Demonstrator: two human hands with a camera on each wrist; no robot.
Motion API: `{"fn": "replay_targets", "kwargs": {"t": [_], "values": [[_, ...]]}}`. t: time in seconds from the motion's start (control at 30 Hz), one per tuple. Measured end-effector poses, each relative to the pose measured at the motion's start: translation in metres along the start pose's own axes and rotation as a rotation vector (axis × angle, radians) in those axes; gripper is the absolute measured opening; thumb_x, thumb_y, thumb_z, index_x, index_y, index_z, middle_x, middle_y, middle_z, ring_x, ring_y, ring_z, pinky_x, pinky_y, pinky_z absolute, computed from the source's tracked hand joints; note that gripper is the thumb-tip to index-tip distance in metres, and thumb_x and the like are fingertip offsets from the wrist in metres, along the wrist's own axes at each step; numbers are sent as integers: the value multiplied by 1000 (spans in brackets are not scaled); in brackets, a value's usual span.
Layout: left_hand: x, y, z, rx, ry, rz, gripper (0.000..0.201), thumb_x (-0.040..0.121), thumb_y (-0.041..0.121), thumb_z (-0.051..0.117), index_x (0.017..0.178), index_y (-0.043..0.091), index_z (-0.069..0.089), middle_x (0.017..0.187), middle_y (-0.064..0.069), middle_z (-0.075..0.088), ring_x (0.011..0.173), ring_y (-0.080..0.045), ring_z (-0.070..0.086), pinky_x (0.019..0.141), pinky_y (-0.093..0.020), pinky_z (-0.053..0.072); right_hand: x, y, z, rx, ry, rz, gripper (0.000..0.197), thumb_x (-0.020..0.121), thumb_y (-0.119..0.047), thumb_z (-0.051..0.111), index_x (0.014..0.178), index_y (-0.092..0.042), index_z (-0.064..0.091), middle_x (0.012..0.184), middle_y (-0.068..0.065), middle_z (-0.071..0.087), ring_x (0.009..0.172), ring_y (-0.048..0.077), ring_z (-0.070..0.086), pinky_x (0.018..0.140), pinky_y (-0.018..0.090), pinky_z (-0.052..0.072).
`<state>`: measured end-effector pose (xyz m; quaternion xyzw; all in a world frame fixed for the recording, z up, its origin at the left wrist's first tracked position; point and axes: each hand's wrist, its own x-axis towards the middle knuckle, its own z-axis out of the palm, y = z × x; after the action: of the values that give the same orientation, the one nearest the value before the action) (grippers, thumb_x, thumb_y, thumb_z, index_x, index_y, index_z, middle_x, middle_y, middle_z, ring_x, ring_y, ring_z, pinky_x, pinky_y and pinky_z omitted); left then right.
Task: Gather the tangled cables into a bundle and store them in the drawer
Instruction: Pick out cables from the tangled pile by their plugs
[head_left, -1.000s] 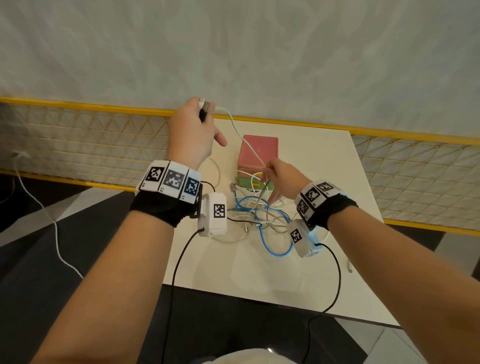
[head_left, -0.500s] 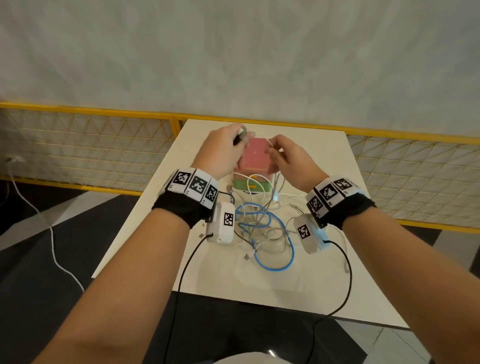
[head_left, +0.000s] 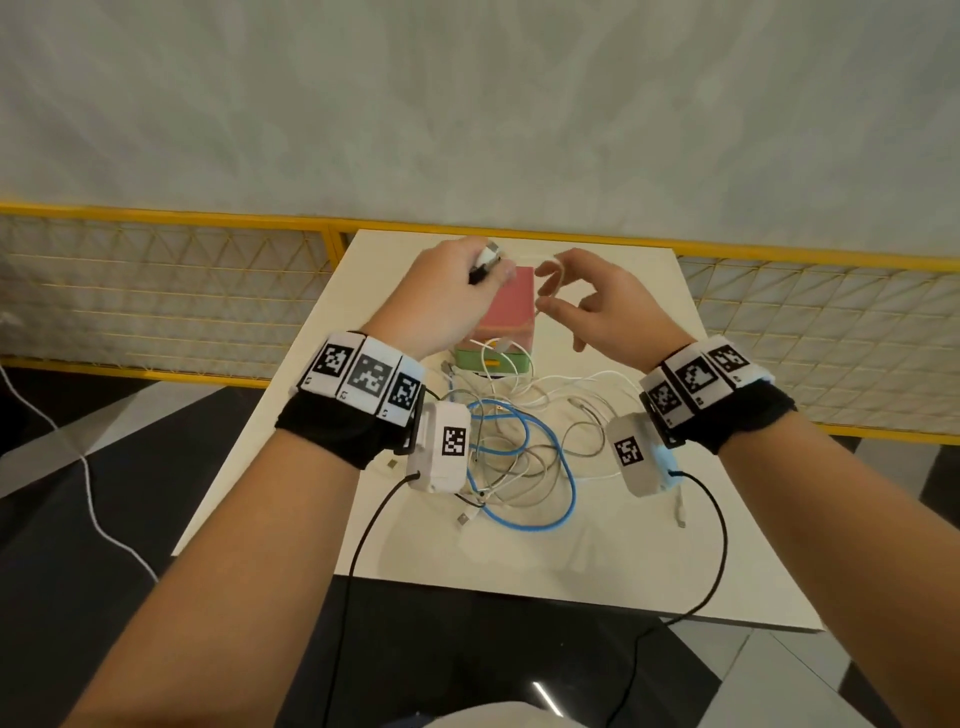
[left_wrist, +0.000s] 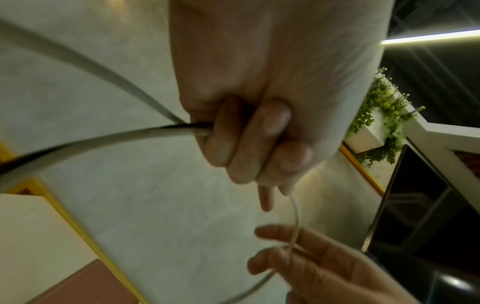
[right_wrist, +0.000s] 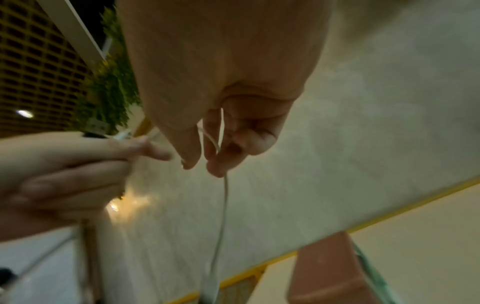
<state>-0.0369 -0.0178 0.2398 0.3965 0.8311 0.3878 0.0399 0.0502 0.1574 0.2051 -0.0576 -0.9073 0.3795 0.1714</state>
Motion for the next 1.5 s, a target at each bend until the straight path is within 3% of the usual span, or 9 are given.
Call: {"fn": "replay_targets", "kwargs": {"t": [0.13,0.23,0.33,0.63,0.83,1.0,1.17,1.37,1.5], "values": [[-11,9,-4,-214,49,60,27,90,30,66,115,23,58,67,16,50,54,2,47,57,-17,36,-25,-40,-7,86,-20,-38,17,87,-17,65,103,-17,60,75,3,65,43,5,48,45,14,38],[-19,13,-16,-365,69,53,8,95,28,60,90,22,60,48,18,45,42,1,37,48,-18,29,-52,-58,-20,-79,-247,-33,11,87,-25,65,94,-16,67,65,-4,69,42,5,48,45,11,37],[-30,23,-22,-475,23,42,31,102,33,47,74,19,47,42,14,35,36,-3,30,42,-16,26,-77,-70,-26,-123,-506,-6,14,87,-33,63,85,-22,71,68,-8,71,44,11,54,48,18,44],[-58,51,-15,-576,-211,174,45,105,36,27,63,19,31,50,12,33,62,-23,51,71,-29,40,-85,-72,12,234,-264,-174,30,97,-18,47,125,-6,48,122,6,60,114,13,57,101,28,45],[-66,48,-18,-681,-156,139,42,101,40,29,65,19,34,58,3,44,69,-26,51,74,-33,45,-89,-68,39,407,-350,-113,29,99,-11,36,102,12,53,90,25,59,87,28,59,88,40,48],[-72,45,-30,-911,-108,76,42,107,35,22,68,20,23,51,9,24,39,-8,19,41,-18,17,-100,-54,47,-63,-474,-117,20,100,-16,40,100,-12,60,78,-15,53,69,-3,54,69,15,44],[-72,42,-46,-973,-11,40,43,107,38,22,68,21,20,51,8,20,38,-7,13,43,-14,13,-110,-18,50,-378,-554,40,22,92,-23,54,114,-21,56,101,-7,58,92,13,60,86,38,49],[-72,47,-24,-1002,-66,65,42,104,37,26,67,19,24,50,7,25,43,-11,25,44,-22,26,-101,-42,54,6,-373,-59,54,90,-32,60,138,-17,39,129,-12,48,118,-4,45,100,4,32],[-72,55,-21,-996,-80,102,41,104,38,22,68,19,28,50,6,26,43,-12,24,42,-22,21,-92,-49,73,184,-410,-175,28,92,-15,58,117,-4,52,118,9,59,110,16,57,101,21,43]]}}
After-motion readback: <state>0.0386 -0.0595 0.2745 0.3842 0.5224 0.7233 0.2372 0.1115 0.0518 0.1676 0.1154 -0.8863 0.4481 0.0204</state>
